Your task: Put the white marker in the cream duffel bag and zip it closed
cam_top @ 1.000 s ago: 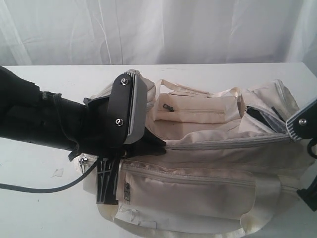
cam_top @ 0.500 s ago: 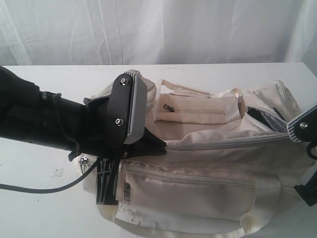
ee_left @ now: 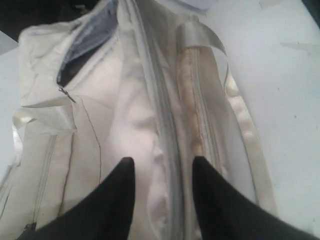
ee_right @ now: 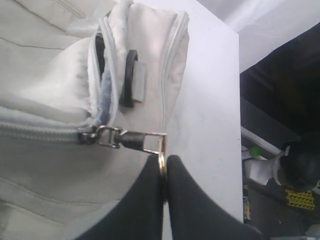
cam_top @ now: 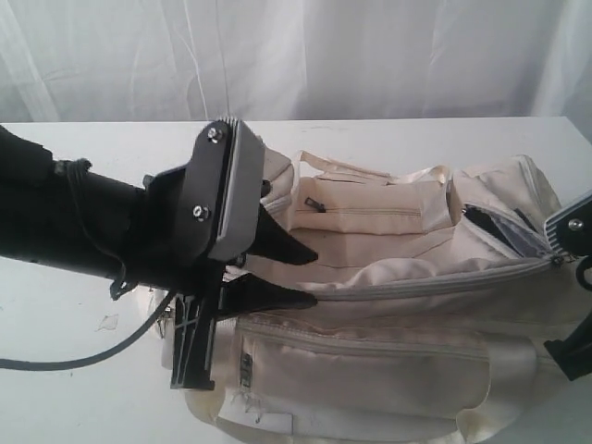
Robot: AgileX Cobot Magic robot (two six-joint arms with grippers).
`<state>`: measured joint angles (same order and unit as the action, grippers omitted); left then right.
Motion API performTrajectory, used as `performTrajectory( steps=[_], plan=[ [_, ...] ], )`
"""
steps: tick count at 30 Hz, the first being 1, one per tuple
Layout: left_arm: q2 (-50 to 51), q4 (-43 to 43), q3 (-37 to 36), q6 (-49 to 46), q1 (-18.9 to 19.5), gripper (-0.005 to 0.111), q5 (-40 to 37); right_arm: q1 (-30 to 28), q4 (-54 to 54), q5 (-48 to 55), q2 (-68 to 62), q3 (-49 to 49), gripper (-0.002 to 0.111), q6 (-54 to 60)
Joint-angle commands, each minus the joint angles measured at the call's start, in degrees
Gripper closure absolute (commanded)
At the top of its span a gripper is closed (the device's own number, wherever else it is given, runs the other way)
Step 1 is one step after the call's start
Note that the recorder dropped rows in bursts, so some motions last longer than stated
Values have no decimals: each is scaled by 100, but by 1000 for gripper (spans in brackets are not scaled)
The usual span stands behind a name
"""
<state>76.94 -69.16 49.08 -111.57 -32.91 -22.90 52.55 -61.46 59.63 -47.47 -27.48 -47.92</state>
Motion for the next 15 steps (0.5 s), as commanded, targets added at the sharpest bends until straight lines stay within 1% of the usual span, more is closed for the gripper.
performTrajectory(
  steps=[1,4,7,10,15],
  plan=[
    [-101,-475,159,23,-138,56,-188,-66,90,-376,65,24,108,-113],
    [-101,-377,251,23,-517,56,16,-66,105,-568,65,24,108,-233],
    [-52,-335,296,12,-856,56,521,-66,122,-593,65,24,108,-417],
    [104,-335,301,-67,-1087,56,868,-66,244,-606,65,24,108,-582],
    [353,-375,301,-116,-1331,56,1134,-66,400,-620,65,24,108,-679]
  ],
)
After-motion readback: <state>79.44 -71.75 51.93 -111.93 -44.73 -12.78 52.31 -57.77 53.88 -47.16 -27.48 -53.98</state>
